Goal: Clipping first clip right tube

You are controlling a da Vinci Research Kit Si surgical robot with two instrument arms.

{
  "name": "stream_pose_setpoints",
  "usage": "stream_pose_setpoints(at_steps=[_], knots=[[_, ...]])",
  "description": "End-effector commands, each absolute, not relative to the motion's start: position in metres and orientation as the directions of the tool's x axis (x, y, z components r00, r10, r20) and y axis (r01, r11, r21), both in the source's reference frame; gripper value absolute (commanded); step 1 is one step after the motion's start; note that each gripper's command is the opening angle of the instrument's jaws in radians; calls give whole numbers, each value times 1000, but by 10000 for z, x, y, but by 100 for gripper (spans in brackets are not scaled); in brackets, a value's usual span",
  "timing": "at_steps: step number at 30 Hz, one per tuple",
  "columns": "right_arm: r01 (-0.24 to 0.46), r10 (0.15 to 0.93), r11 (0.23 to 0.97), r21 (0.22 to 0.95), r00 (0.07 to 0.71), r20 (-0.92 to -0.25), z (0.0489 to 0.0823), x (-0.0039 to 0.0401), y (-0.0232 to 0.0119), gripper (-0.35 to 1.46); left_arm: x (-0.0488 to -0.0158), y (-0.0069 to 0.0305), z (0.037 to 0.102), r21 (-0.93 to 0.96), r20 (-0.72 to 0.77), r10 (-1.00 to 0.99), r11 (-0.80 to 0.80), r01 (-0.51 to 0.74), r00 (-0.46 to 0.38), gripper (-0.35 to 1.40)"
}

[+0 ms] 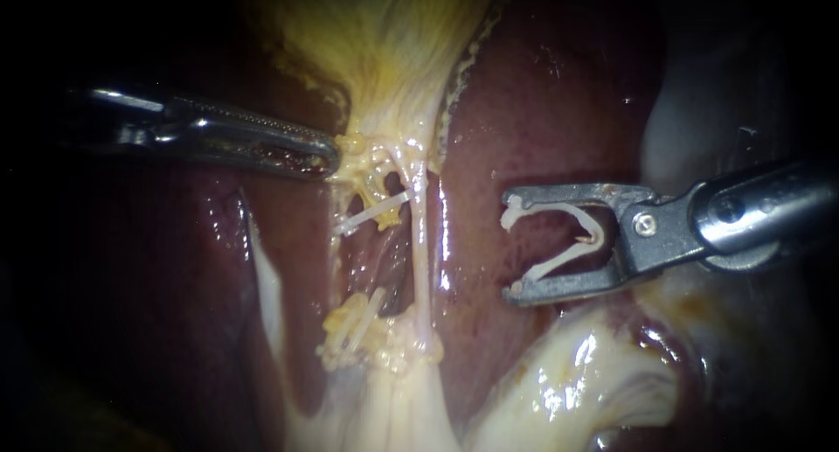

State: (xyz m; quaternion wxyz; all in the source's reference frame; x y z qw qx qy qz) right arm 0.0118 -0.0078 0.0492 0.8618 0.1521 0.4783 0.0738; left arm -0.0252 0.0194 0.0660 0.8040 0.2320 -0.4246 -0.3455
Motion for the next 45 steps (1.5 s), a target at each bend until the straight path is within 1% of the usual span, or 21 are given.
stream_pose_setpoints(at_steps=[1,13,16,21,25,38,45], knots=[[18,273,943,333,532,-802,492,118,-78,50,-252,194,659,666,523,-752,654,359,401,-35],[18,273,943,333,532,-802,492,118,-78,50,-246,198,650,673,523,-755,651,352,396,-35],[18,273,943,333,532,-802,492,118,-78,50,-238,204,640,681,525,-758,647,344,387,-35],[18,273,943,333,532,-802,492,117,-78,50,-216,222,609,677,526,-770,636,369,361,-35],[18,273,943,333,532,-802,492,117,-78,50,-209,229,593,678,532,-773,634,372,346,-35],[13,273,944,330,533,-801,496,126,-80,50,-209,226,586,670,539,-767,641,373,349,-35],[-20,326,927,374,533,-781,505,138,-85,50,-211,223,583,669,539,-767,640,377,347,-35]])
